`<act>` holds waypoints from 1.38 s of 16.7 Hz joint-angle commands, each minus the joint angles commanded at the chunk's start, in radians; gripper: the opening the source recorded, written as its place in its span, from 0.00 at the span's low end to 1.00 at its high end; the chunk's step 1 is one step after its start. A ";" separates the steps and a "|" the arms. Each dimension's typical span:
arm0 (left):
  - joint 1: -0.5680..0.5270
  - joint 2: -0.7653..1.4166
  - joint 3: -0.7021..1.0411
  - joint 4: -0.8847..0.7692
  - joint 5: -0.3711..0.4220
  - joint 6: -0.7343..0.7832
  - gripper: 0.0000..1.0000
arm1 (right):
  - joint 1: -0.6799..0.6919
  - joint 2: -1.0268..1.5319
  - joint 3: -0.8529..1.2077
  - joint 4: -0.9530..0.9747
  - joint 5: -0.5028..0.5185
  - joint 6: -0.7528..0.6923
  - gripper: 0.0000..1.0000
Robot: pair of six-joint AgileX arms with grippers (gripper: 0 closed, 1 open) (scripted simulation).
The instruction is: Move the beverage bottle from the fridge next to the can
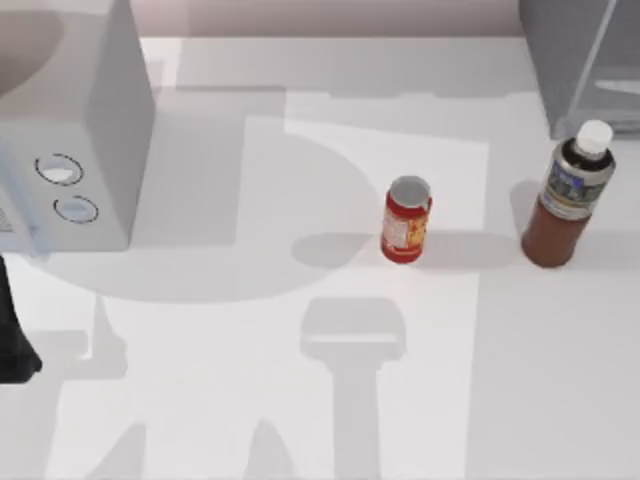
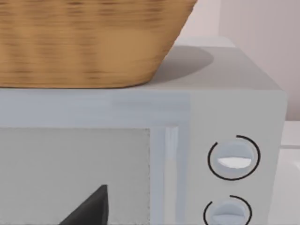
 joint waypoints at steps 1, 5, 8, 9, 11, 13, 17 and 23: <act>0.000 0.000 0.000 0.000 0.000 0.000 1.00 | -0.010 -0.005 -0.005 0.002 -0.002 -0.002 1.00; 0.000 0.000 0.000 0.000 0.000 0.000 1.00 | 0.055 -0.016 -0.026 0.031 0.057 0.054 1.00; 0.000 0.000 0.000 0.000 0.000 0.000 1.00 | 0.214 -0.043 -0.075 0.090 0.178 0.165 1.00; 0.000 0.000 0.000 0.000 0.000 0.000 1.00 | 0.286 -0.055 -0.095 0.115 0.230 0.209 1.00; 0.000 0.000 0.000 0.000 0.000 0.000 1.00 | 0.451 -0.086 -0.139 0.168 0.345 0.305 1.00; 0.000 0.000 0.000 0.000 0.000 0.000 1.00 | 0.616 -0.121 -0.186 0.224 0.466 0.403 1.00; 0.000 0.000 0.000 0.000 0.000 0.000 1.00 | 0.845 -0.187 -0.268 0.317 0.666 0.568 1.00; 0.000 0.000 0.000 0.000 0.000 0.000 1.00 | 0.906 -0.210 -0.299 0.347 0.726 0.623 1.00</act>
